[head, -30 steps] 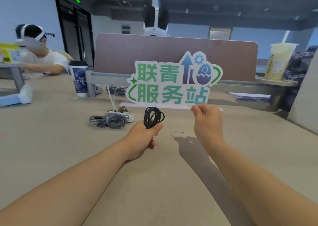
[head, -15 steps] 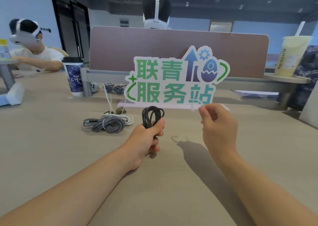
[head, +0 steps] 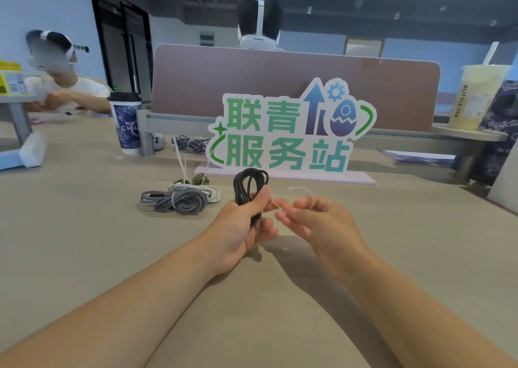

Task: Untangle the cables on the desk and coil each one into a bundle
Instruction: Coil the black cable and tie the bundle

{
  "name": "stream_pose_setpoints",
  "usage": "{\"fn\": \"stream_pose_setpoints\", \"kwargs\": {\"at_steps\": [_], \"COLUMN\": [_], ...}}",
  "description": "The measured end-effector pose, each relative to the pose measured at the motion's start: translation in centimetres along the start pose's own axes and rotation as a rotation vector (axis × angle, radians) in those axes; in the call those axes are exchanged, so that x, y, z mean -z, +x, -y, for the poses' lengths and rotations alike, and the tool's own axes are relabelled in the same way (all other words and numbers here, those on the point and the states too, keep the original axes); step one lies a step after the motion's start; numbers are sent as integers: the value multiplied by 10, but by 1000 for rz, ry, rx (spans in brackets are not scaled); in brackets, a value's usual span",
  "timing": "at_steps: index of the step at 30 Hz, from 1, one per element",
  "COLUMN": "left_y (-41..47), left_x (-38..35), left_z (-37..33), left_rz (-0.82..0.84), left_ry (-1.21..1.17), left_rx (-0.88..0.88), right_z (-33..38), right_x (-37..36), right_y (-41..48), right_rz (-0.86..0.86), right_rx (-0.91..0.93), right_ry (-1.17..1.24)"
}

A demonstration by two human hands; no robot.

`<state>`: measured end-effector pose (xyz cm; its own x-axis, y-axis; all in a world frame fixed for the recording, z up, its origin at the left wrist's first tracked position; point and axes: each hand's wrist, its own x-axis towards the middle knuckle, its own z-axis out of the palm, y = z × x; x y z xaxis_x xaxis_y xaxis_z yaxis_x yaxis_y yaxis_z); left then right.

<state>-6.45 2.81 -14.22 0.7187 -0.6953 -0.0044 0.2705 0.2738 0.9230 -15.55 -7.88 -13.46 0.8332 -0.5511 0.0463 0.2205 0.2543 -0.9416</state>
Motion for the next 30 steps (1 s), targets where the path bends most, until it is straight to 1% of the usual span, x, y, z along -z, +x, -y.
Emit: {"fn": "stream_pose_setpoints", "kwargs": {"at_steps": [1,3,4,6,8,10,11,12,15,18,20,23,27,30], "left_y": [0,1,2,3,4,6,6,7,5,5,6,10,8,3], "left_x": [0,2,2,3,3,6,8,9,8,7,9,14,9,5], "left_z": [0,0,0,0,2,4,6,6,7,7,6,4,1,-5], "left_rz": [-3,-22,-34,-54,-59,-71,-73,-71,-79,-130,-188,-213,-104,-15], "left_ry": [3,19,21,35,82,160,213,263,351,385,387,381,240,109], "left_rx": [-7,-25,-34,-46,-56,-58,-57,-55,-49,-62,-46,-30,-11,78], "right_z": [0,1,2,5,10,14,16,18,16,14,16,18,13,11], "right_x": [0,2,3,5,6,6,7,7,9,9,11,15,15,15], "right_y": [0,1,2,3,3,3,3,4,3,1,2,4,6,6], "right_rz": [4,-60,-92,-126,-128,-131,-140,-154,-216,-278,-314,-321,-277,-258], "right_rx": [-8,6,14,16,3,4,20,45,141,271,338,358,367,378], "right_ry": [-92,-301,-338,-281,-142,-3,24,-10,-236,-312,-338,-365,-410,-445]}}
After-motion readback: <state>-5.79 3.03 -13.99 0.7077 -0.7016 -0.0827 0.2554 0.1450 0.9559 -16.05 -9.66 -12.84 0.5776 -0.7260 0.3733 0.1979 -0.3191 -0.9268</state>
